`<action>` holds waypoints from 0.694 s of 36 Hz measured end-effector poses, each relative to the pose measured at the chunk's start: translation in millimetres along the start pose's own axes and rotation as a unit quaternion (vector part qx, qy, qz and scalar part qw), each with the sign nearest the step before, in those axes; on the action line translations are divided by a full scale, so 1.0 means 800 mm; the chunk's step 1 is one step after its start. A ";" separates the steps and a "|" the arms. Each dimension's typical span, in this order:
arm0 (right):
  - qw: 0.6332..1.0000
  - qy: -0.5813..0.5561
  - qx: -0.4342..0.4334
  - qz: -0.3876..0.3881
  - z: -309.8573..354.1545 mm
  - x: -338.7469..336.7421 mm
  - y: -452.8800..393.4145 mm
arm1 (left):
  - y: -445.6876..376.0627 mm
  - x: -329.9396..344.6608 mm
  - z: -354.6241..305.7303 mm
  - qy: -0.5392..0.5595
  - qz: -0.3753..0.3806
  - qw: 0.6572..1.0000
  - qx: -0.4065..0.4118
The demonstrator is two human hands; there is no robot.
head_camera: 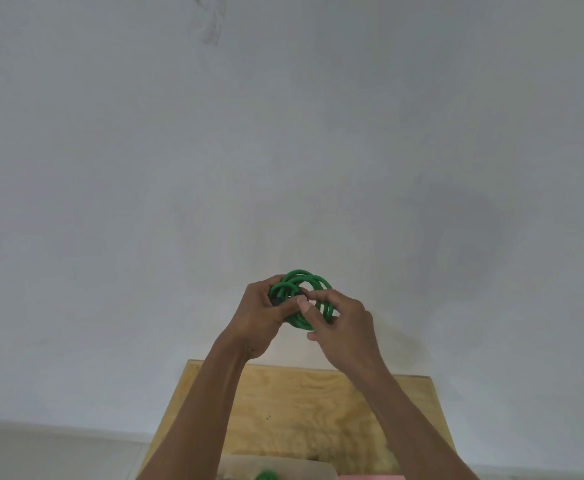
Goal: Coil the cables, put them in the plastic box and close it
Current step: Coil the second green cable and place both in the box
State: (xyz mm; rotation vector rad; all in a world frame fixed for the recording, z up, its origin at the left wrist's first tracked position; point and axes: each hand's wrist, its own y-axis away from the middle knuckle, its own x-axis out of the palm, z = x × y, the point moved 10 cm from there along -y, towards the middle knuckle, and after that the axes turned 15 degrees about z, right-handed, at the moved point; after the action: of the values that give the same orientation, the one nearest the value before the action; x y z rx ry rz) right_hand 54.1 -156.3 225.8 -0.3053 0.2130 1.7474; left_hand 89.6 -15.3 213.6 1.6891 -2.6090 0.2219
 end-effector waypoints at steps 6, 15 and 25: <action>0.998 0.001 0.036 0.058 -0.014 0.005 -0.011 | 0.001 0.004 -0.002 0.004 0.025 1.000 -0.004; 0.996 -0.080 0.019 0.035 -0.014 0.007 -0.015 | -0.001 -0.005 -0.017 -0.102 0.058 0.992 -0.040; 0.996 0.019 -0.026 -0.080 0.001 -0.008 -0.010 | 0.006 -0.010 0.005 0.013 -0.006 0.997 -0.080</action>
State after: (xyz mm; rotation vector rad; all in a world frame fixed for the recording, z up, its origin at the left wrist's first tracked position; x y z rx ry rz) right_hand 63.3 -159.9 229.1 -0.3838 0.1676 1.5921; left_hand 88.9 -6.6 208.7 1.6385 -2.5213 0.0331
